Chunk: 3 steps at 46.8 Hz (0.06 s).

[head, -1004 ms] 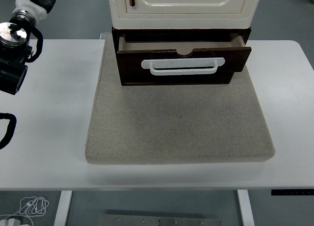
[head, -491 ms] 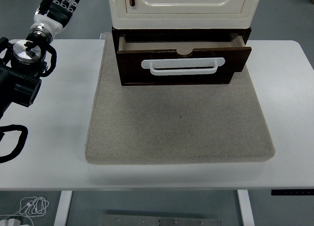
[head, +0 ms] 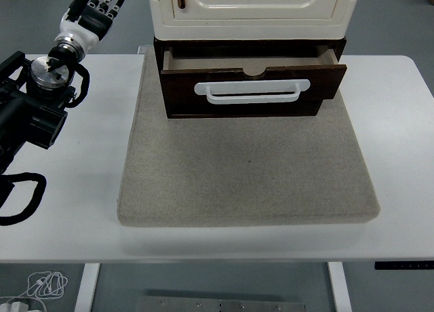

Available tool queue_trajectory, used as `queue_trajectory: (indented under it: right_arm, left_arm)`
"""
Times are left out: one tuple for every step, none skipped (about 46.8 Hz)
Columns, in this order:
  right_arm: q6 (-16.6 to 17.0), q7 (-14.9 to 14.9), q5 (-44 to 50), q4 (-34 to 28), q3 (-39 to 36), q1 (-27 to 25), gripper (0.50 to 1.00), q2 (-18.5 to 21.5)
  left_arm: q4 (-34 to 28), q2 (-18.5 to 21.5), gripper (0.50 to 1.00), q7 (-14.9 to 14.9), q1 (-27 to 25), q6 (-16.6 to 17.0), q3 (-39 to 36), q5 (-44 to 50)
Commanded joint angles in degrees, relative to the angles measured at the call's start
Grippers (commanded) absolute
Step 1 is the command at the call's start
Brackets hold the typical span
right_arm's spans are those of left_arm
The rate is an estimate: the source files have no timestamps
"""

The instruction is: Open the drawer under the combination cabinet

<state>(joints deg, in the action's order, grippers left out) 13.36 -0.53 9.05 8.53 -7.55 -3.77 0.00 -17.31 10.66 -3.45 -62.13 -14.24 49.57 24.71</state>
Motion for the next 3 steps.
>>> queue_trajectory:
  right_arm:
    - [0.00,0.00,0.00,0.00,-0.01,-0.01,0.926,0.00]
    - [0.00,0.00,0.00,0.00,-0.01,-0.01,0.926,0.00]
    - [0.00,0.00,0.00,0.00,-0.01,-0.01,0.926,0.00]
  left_arm:
    - [-0.09,-0.02,1.000,-0.15,-0.01,0.00,0.00,-0.01]
    - [-0.09,0.06,1.000,-0.15,-0.01,0.00,0.00,-0.01]
    - [-0.09,-0.02,1.000,-0.15,-0.01,0.00,0.00,-0.01]
